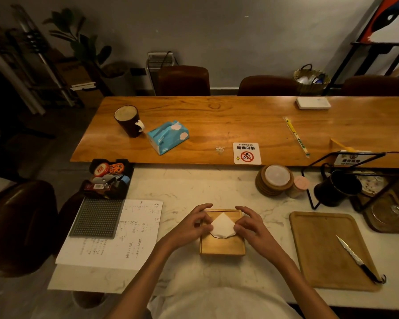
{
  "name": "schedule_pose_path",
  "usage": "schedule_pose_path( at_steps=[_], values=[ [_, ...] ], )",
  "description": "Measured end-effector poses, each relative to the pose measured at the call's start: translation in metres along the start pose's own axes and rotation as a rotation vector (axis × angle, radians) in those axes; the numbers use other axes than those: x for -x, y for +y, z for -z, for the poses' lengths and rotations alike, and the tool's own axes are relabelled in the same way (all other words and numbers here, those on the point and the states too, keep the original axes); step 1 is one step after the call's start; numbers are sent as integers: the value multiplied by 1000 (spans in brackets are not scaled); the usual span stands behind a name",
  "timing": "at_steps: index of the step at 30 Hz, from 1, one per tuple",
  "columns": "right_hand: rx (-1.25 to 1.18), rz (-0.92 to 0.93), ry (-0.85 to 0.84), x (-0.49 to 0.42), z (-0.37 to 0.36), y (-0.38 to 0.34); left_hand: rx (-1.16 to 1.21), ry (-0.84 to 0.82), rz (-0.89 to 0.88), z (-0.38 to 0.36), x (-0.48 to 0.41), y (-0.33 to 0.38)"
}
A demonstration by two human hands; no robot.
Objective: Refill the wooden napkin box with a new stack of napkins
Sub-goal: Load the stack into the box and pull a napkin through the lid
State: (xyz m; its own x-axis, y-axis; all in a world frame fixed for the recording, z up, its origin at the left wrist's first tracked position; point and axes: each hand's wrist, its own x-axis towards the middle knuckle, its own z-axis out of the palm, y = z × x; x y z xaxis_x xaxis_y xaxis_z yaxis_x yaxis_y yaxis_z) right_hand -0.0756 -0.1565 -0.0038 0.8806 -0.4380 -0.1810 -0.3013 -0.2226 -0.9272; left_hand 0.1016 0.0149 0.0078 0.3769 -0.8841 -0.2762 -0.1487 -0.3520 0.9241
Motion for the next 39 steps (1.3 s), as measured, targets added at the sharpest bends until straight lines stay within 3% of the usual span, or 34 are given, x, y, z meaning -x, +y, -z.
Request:
schedule_pose_path(
  at_steps=[11,14,17,20,25,29,39],
  values=[
    [-70,-48,8,5,0,-6,38,8,39,-1,4,4],
    [-277,-187,12,16,-3,-16,182,101,98,-9,10,7],
    [-636,-367,34,25,-14,-10,366,257,222,-27,19,3],
    [-822,-502,-24,25,-23,-4,593,232,356,-45,21,-3],
    [-770,-490,34,17,-25,-26,638,259,367,-42,10,-1],
    [-761,-476,86,9,-33,-36,579,282,372,-40,-15,-76],
    [-837,-437,56,-44,-44,-48,684,283,332,6,-24,5]
  ],
)
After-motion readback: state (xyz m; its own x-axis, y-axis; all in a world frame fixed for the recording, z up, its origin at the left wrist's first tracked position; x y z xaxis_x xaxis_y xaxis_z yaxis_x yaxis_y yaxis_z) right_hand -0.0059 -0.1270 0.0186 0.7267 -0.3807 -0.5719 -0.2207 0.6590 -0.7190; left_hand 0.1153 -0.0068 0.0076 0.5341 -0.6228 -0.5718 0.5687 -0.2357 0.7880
